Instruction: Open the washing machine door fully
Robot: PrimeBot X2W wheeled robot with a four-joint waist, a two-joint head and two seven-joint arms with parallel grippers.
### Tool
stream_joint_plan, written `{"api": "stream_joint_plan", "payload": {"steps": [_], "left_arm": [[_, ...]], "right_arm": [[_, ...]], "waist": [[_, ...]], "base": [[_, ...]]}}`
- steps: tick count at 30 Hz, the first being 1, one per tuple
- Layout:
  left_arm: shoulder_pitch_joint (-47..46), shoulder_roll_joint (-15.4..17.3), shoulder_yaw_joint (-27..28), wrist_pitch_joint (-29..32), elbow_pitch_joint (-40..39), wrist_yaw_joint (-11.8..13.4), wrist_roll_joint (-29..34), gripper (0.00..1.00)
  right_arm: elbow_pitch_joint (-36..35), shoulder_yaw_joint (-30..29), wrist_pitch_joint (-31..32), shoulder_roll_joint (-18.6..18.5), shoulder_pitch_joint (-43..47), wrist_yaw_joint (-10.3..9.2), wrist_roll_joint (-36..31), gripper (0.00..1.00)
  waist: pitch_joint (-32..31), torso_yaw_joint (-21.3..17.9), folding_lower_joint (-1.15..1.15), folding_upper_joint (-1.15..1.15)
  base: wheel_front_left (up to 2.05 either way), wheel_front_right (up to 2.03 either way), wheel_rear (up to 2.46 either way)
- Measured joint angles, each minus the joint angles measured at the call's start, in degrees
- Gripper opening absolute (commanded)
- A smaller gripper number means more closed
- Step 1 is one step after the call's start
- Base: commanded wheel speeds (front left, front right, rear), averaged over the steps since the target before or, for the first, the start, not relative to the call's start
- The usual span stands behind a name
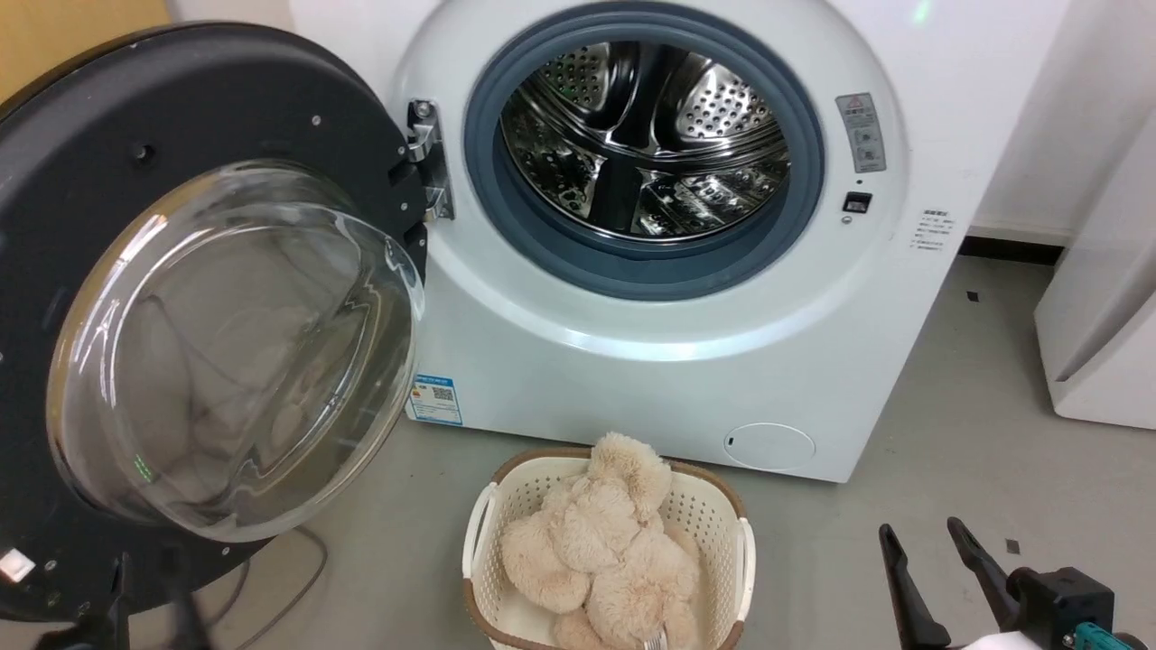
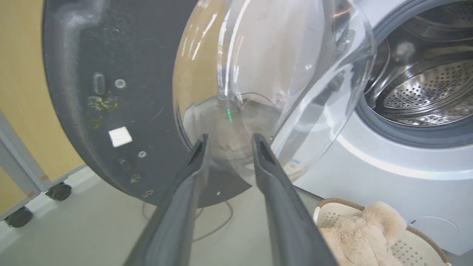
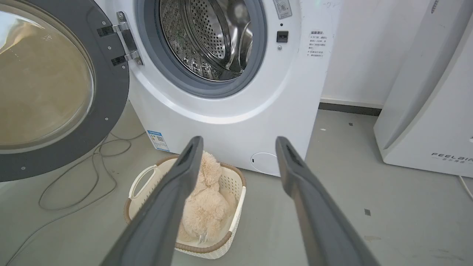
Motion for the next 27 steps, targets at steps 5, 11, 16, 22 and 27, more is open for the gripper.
{"api": "stream_joint_plan", "payload": {"steps": [5,11,16,22,27], "left_arm": [[2.22,-1.11,-3.58,0.56,-3.59,-0.09,1.32,1.0],[2.32,-2.44,-9.93,0.1,-5.16,-2.09,4.58,1.0],[0.3,-3.03,-14.39,0.69,-4.92,-3.32,7.35,1.0],[-0.48,-2.89,-15.56,1.48,-4.21,-3.48,8.13,1.0],[-0.49,-2.41,-15.96,1.92,-3.94,-3.48,8.45,1.0]], "right_arm": [[-1.05,0.31,0.31,0.0,0.13,-0.01,-0.01,1.0],[-2.25,0.23,0.89,0.0,0.38,0.0,-0.7,1.0],[-3.56,0.31,1.65,0.0,0.41,-0.01,-1.67,1.0],[-4.17,0.73,1.88,0.0,0.65,0.0,-1.67,1.0],[-4.26,0.74,1.88,0.0,0.72,0.0,-1.57,1.0]], "waist": [[-0.41,-1.04,0.0,0.0],[-0.2,-3.45,0.0,0.0],[0.03,-6.62,0.0,0.0],[0.07,-8.9,0.0,0.0],[0.18,-9.77,0.0,0.0]], "base": [[0.0,0.0,0.0],[0.0,0.0,0.0],[0.0,0.0,0.0],[0.0,0.0,0.0],[0.0,0.0,0.0]]}}
